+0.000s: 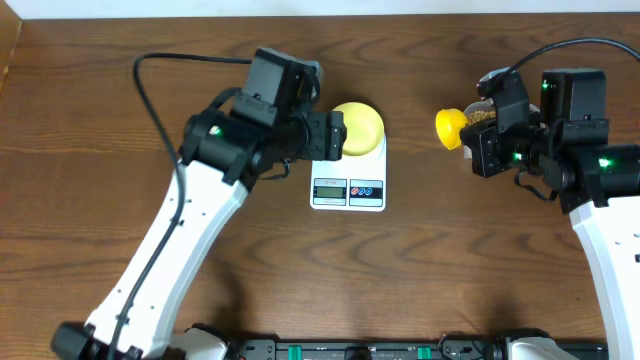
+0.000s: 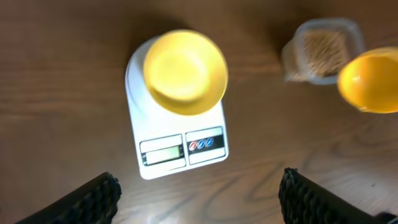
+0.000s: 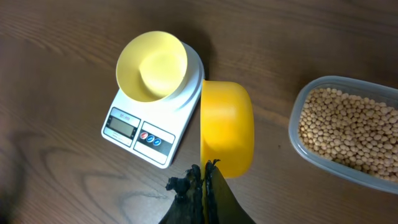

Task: Scoop item into bowl and weigh 50g on scale
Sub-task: 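Carry the scoop with the right gripper toward the soybean tub, then lower the left gripper to the scale's front buttons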

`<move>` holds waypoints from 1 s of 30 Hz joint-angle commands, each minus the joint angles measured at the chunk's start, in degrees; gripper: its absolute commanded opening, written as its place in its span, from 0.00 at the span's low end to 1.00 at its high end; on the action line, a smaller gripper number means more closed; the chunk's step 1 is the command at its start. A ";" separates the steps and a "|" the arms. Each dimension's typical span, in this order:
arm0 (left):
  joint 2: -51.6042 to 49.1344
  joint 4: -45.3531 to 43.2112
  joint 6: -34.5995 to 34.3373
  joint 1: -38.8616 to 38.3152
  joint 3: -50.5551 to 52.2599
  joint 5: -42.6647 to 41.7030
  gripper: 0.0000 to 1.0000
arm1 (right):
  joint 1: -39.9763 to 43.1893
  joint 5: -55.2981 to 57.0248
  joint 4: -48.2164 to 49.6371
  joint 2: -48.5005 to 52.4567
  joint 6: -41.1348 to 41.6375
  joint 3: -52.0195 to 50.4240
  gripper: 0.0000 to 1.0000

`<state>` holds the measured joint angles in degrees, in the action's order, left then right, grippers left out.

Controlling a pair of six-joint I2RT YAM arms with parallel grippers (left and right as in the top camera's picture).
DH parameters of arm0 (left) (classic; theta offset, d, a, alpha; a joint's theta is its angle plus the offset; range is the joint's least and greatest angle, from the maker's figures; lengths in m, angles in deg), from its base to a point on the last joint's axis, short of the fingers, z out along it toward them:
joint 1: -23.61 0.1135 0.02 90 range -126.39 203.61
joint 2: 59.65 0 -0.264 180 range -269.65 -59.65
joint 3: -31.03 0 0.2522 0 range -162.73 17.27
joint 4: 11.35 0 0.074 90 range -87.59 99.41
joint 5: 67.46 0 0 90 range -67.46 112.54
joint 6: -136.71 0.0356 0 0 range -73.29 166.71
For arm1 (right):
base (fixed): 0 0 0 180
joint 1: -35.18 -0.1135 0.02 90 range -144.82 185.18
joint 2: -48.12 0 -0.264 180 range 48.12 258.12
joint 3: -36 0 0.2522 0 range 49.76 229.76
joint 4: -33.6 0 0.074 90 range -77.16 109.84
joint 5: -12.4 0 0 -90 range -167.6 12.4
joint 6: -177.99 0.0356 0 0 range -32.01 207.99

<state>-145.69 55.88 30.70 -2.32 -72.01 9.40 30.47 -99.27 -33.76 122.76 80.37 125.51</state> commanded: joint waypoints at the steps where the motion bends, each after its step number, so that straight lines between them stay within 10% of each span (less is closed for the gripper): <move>1: -1.66 0.74 1.92 -0.85 0.81 0.94 0.79 | 0.13 -0.96 -0.22 0.11 -0.96 0.11 0.01; 14: -1.79 -2.25 -3.85 -8.74 10.93 10.23 0.72 | 0.17 -0.96 0.17 0.37 -0.98 0.11 0.01; 19: -1.84 -10.60 -4.28 -11.69 18.34 10.27 0.53 | 0.15 -0.98 -0.26 0.37 -0.98 0.11 0.01; 25: -2.27 -20.15 -4.79 -13.68 23.69 10.27 0.08 | 0.11 -1.09 -0.24 0.37 0.00 0.11 0.01; 30: -4.46 -23.87 -5.03 -13.68 25.38 10.40 0.08 | 0.13 -0.92 -0.24 0.37 0.31 0.11 0.01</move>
<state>-148.38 32.62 25.91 -16.02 -47.55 18.68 30.47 -99.66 -33.96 122.76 80.20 125.51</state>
